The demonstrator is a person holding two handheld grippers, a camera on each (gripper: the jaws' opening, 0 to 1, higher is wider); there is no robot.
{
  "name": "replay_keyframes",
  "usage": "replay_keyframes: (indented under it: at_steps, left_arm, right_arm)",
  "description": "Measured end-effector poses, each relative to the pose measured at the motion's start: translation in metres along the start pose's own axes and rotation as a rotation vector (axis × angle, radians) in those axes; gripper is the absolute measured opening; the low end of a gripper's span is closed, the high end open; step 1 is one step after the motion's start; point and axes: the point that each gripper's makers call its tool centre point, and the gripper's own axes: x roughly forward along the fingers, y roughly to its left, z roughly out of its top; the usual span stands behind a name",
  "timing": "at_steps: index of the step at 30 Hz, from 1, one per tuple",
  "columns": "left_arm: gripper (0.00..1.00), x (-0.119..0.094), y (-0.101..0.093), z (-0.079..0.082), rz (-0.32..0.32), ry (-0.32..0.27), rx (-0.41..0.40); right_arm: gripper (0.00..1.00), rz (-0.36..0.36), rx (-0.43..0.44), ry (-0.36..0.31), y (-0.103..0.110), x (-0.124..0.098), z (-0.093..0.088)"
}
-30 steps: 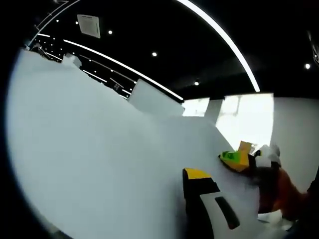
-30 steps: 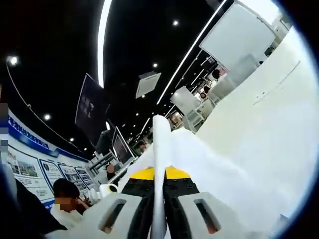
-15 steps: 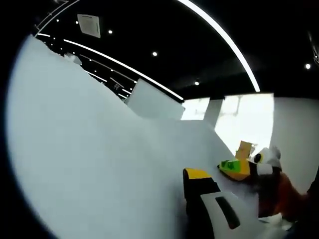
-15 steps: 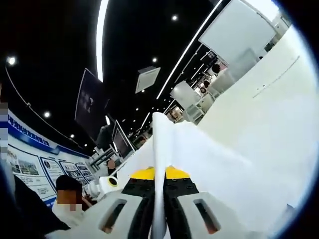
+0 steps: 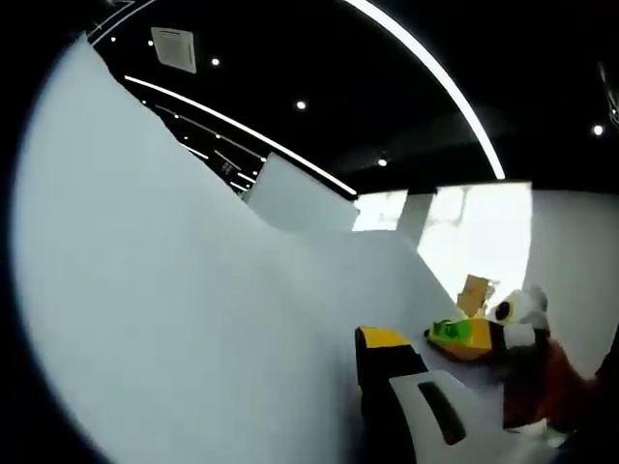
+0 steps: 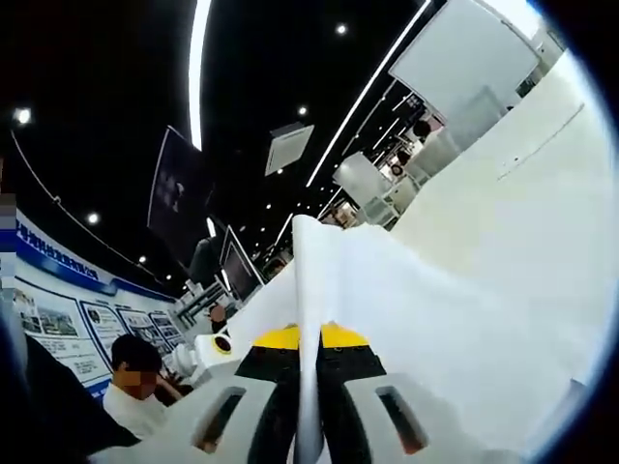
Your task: Organize the stack of printing papers by aligning and flattening the scattered papers on the table
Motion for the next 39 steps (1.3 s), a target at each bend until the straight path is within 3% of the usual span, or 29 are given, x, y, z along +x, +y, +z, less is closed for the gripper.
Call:
replay_keyframes:
  at_steps: [7, 19, 28, 39]
  left_arm:
    - [0.14, -0.001, 0.002, 0.001, 0.015, -0.009, 0.043]
    - [0.08, -0.004, 0.004, 0.009, 0.017, -0.048, -0.003]
    - [0.08, -0.004, -0.001, 0.01, 0.017, -0.053, -0.026]
    - [0.08, -0.004, -0.002, 0.01, 0.016, -0.053, -0.042]
  right_arm:
    - [0.01, 0.003, 0.012, 0.002, 0.0, 0.0, -0.001]
    - [0.12, -0.054, -0.008, 0.009, -0.013, -0.001, -0.001]
    - [0.23, -0.102, -0.027, -0.019, -0.023, -0.007, 0.012]
    - [0.24, -0.129, -0.019, -0.084, -0.033, -0.021, 0.037]
